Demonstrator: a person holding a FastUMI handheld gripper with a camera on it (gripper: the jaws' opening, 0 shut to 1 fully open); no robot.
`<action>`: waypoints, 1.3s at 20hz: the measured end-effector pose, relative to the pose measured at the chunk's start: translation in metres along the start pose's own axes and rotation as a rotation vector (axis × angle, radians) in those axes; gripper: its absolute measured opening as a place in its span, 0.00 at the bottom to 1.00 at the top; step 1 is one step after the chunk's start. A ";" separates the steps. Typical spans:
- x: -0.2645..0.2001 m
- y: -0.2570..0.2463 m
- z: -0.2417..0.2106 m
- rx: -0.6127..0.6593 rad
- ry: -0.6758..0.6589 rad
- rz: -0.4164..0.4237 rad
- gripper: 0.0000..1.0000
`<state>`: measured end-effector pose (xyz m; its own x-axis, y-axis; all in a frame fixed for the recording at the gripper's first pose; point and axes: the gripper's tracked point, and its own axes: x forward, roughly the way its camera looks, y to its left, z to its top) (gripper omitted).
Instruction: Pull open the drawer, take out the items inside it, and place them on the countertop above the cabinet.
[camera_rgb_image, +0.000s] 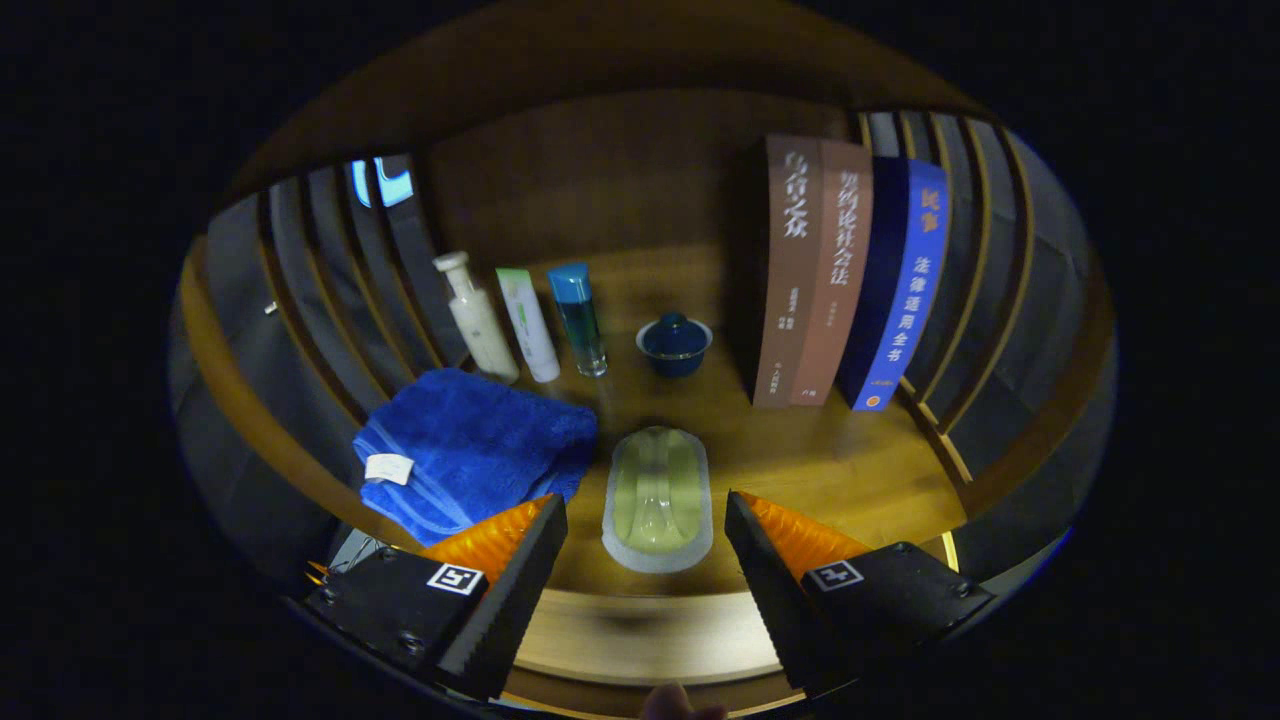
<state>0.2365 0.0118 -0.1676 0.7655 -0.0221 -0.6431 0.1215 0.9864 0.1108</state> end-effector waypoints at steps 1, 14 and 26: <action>-0.013 0.001 0.000 -0.005 -0.046 0.000 1.00; -0.195 0.019 0.007 -0.078 -0.694 0.016 1.00; -0.167 0.008 -0.154 -0.040 -0.682 -0.035 0.99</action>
<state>0.0128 0.0479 -0.1761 0.9901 -0.1386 -0.0232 0.1398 0.9882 0.0626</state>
